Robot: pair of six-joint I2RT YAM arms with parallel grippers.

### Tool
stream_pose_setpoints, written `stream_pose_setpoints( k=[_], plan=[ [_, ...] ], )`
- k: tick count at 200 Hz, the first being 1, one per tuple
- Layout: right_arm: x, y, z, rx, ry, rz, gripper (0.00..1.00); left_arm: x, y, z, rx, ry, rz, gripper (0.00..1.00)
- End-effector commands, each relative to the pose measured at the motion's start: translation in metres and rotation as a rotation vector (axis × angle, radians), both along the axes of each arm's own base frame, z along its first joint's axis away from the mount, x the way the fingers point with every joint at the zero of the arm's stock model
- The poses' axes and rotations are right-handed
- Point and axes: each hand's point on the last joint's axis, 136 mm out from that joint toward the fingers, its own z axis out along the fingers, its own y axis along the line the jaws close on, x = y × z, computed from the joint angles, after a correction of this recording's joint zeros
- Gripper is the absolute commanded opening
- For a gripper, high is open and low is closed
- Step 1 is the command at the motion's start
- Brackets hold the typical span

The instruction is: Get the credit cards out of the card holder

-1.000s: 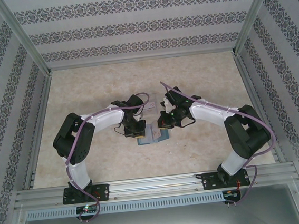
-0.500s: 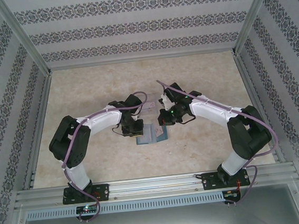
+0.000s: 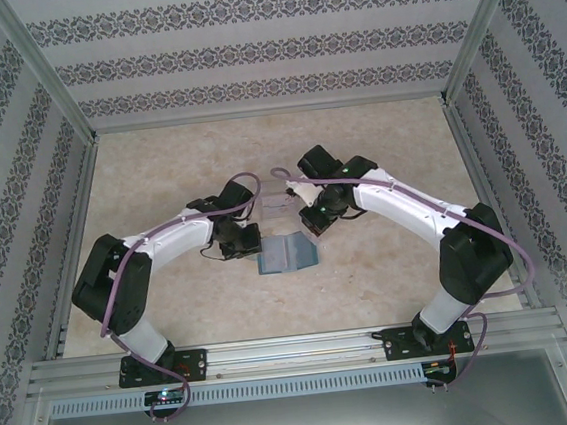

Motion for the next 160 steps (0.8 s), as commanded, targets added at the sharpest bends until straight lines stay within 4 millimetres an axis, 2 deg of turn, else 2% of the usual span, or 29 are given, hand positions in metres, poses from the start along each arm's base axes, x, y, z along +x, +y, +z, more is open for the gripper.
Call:
stream_pose_setpoints(
  k=[1,39,98,160],
  plan=[
    [-0.004,-0.004,0.004,-0.115,-0.031,0.253,0.00,0.003,0.007,0.002,-0.063,-0.002,0.066,0.11],
    [-0.006,0.004,0.006,-0.157,-0.072,0.467,0.00,0.003,0.020,-0.002,-0.078,0.013,0.108,0.11],
    [0.015,0.020,0.015,-0.194,-0.126,0.653,0.00,0.001,0.032,0.000,-0.089,0.017,0.134,0.11],
    [0.043,0.039,0.022,-0.220,-0.137,0.745,0.00,-0.002,0.040,0.002,-0.082,0.013,0.153,0.12]
  ],
)
